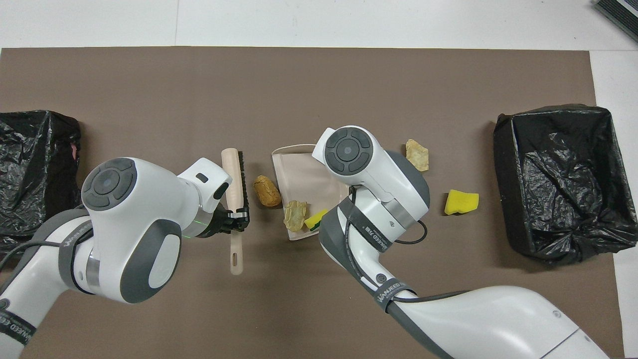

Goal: Sweep and dump trash in bin
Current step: 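Sweep the remaining pieces into the dustpan with the left gripper, then carry the loaded dustpan with the right gripper to the nearby bin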

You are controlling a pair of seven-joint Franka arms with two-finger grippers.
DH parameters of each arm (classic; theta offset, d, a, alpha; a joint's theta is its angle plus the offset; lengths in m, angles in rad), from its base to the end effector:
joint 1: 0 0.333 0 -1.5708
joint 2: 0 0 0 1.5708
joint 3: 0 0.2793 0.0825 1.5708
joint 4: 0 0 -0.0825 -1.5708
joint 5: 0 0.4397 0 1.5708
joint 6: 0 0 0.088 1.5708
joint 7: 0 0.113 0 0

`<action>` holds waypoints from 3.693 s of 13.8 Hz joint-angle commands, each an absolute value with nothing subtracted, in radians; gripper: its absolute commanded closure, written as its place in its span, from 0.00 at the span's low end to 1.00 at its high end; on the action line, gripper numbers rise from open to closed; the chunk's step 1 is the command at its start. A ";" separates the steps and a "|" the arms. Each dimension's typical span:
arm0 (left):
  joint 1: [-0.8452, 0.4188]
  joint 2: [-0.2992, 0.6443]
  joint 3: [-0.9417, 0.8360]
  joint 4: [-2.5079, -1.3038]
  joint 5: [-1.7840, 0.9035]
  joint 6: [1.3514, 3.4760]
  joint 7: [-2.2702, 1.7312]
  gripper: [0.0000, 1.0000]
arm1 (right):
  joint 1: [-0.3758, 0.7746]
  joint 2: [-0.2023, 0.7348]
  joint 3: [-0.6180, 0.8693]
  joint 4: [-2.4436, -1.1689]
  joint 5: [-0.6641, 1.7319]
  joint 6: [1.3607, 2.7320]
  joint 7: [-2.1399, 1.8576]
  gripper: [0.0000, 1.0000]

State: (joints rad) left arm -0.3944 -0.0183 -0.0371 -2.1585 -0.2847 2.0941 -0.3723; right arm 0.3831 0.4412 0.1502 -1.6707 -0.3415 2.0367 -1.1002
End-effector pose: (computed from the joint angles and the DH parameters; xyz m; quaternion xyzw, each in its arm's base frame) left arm 0.5169 -0.2547 0.3311 0.9914 0.0444 -0.0683 0.1023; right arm 0.6116 0.3296 0.2801 0.6223 0.7732 -0.0646 0.1033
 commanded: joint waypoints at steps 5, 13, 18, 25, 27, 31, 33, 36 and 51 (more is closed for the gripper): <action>-0.486 0.015 -0.054 -2.194 -0.275 2.155 -0.382 1.00 | 0.371 0.425 0.158 -1.704 -0.354 2.036 -1.115 1.00; -0.592 0.008 -0.054 -2.183 -0.322 2.151 -0.416 1.00 | 0.367 0.425 0.158 -1.704 -0.353 2.033 -1.114 1.00; -0.551 0.015 -0.051 -2.171 -0.322 2.135 -0.457 1.00 | 0.364 0.425 0.158 -1.704 -0.351 2.034 -1.111 1.00; -0.561 0.012 -0.052 -2.171 -0.321 2.125 -0.469 1.00 | 0.351 0.425 0.160 -1.703 -0.348 2.039 -1.109 1.00; -0.587 0.009 -0.058 -2.174 -0.324 2.137 -0.466 1.00 | 0.339 0.414 0.160 -1.703 -0.322 2.045 -1.118 1.00; -0.640 -0.002 -0.058 -2.183 -0.337 2.128 -0.466 1.00 | 0.299 0.370 0.158 -1.706 -0.292 2.039 -1.163 1.00; -0.637 -0.003 -0.055 -2.162 -0.337 2.088 -0.472 1.00 | 0.272 0.345 0.158 -1.710 -0.258 2.028 -1.207 1.00; -0.623 -0.020 -0.046 -2.077 -0.337 2.027 -0.477 1.00 | 0.230 0.313 0.160 -1.712 -0.227 2.017 -1.271 1.00; -0.708 -0.206 -0.075 -2.350 -0.337 2.070 -0.653 1.00 | -0.256 0.147 0.156 -1.700 -0.101 1.878 -1.745 1.00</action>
